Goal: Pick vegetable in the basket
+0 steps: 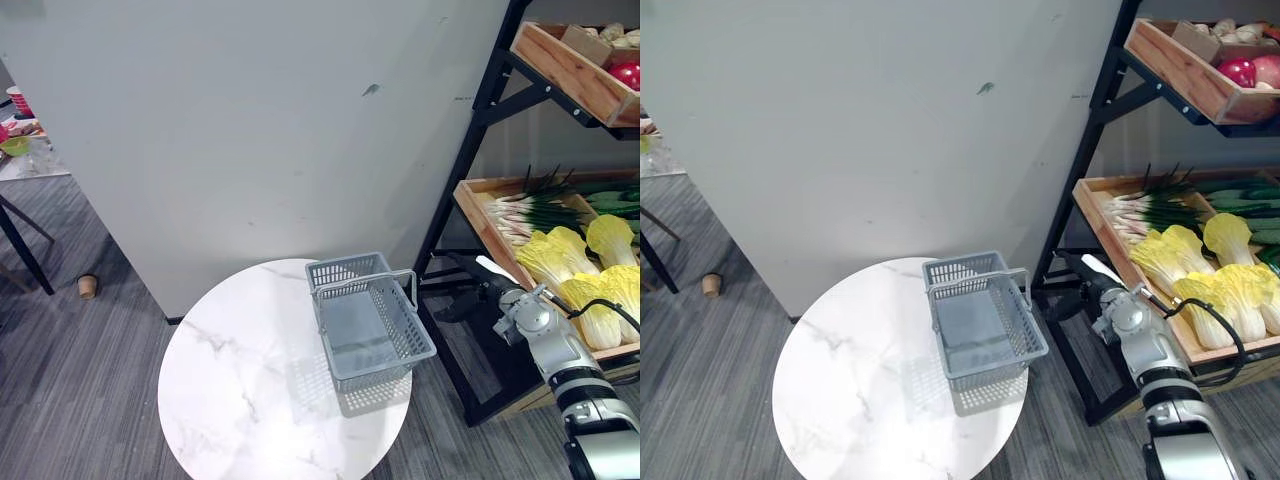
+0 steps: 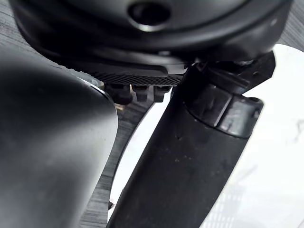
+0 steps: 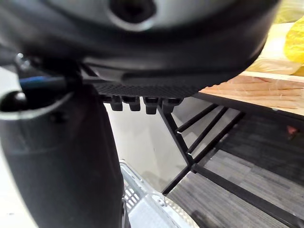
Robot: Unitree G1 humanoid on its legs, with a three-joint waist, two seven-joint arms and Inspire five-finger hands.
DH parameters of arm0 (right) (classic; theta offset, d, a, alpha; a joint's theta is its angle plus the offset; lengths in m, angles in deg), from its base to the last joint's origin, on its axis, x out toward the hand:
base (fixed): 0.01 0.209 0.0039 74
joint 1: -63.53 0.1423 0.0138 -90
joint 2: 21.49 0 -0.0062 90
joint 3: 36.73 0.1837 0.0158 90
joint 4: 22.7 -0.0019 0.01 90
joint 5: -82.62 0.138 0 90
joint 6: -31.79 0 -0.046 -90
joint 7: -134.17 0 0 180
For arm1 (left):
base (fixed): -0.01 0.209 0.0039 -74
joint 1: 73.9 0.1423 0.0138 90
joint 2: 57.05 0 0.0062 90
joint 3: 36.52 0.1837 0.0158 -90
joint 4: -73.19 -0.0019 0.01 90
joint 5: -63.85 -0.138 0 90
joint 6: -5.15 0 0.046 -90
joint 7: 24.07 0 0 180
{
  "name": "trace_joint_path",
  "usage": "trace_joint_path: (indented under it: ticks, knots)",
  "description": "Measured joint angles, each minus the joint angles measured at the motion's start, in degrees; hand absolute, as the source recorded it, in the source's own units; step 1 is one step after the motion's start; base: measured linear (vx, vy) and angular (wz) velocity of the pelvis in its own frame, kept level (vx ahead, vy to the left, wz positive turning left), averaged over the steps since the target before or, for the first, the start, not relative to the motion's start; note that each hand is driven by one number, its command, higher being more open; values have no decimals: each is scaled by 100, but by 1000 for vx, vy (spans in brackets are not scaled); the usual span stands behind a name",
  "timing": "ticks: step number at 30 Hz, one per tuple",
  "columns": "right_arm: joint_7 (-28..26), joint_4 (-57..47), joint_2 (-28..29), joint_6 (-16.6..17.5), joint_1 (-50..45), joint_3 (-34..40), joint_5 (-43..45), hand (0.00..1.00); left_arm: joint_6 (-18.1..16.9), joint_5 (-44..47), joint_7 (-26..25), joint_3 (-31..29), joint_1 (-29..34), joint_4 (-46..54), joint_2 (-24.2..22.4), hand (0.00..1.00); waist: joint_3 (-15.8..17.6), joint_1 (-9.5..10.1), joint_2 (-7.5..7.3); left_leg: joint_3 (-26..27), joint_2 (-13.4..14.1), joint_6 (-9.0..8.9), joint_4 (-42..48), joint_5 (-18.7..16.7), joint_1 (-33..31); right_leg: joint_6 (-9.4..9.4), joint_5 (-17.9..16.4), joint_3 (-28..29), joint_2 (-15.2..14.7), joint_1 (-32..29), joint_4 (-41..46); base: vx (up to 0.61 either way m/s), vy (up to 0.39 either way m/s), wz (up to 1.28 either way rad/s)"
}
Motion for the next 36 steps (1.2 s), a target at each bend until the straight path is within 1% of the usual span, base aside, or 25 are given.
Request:
trace_joint_path:
  ticks: [4,11,12,13,15,17,23,24,29,30,33,36]
  knots:
    - [76,96,10,-94,182,-168,-106,100,-3,-56,11,-1,0,21,12,100,0,93,0,-38,-2,-11,0,42,-26,-1,1,-25,-4,-7,-6,-4,1,1]
    - [464,367,119,-263,509,-171,-282,100,-8,-59,109,3,-2,43,12,100,1,130,6,-144,-5,-28,1,121,-107,-10,8,-149,-6,-6,-42,-3,-5,9]
    - [528,403,172,-336,597,-174,-421,100,-12,-59,117,7,-4,48,9,100,1,149,9,-145,-4,-31,0,126,-107,-12,9,-150,-5,-6,-42,0,0,0]
    - [540,403,184,-359,611,-174,-449,100,-13,-59,118,7,-4,49,9,100,2,153,9,-146,-3,-31,0,126,-107,-12,9,-151,-5,-6,-42,0,0,0]
    - [559,410,240,-530,708,-219,-472,100,-17,-57,126,14,-7,53,7,100,6,191,16,-163,-2,-31,0,126,-115,-15,12,-164,-4,-6,-42,-11,0,2]
    - [569,413,267,-628,751,-282,-492,100,-18,-57,129,20,-7,55,7,100,10,202,22,-181,-3,-30,0,126,-124,-15,12,-180,-5,-6,-41,-22,1,5]
    - [581,457,400,-949,890,-401,-684,100,-18,-58,200,36,-3,65,-10,100,51,236,83,-277,-2,-18,0,137,-232,-16,16,-275,-6,-59,-39,-24,-1,8]
    - [610,556,446,-1053,1001,-410,-687,100,-17,-58,217,39,-1,65,-15,100,90,245,106,-281,-7,-17,0,165,-249,-16,21,-280,-11,-70,-39,0,0,0]
    - [703,616,449,-1184,1287,-433,-790,100,-23,-58,235,39,0,185,-83,100,207,331,187,-297,-3,-20,1,197,-366,-29,43,-298,-7,-174,-38,-7,-1,1]
    - [720,616,449,-1237,1401,-449,-806,100,-27,-58,244,40,-7,247,-98,100,271,347,199,-297,0,-26,1,211,-397,-35,55,-298,-4,-205,-38,-37,-7,0]
    - [777,616,449,-1402,1604,-610,-891,100,-35,-49,268,39,-52,287,-107,100,417,390,210,-308,7,-28,1,217,-424,-40,59,-307,3,-226,-37,-13,-3,0]
    - [778,613,445,-1594,1951,-657,-892,100,-31,-55,437,100,-229,289,-76,100,518,468,217,-312,60,-42,3,287,-641,-82,144,-278,56,-433,-44,-33,-16,-1]
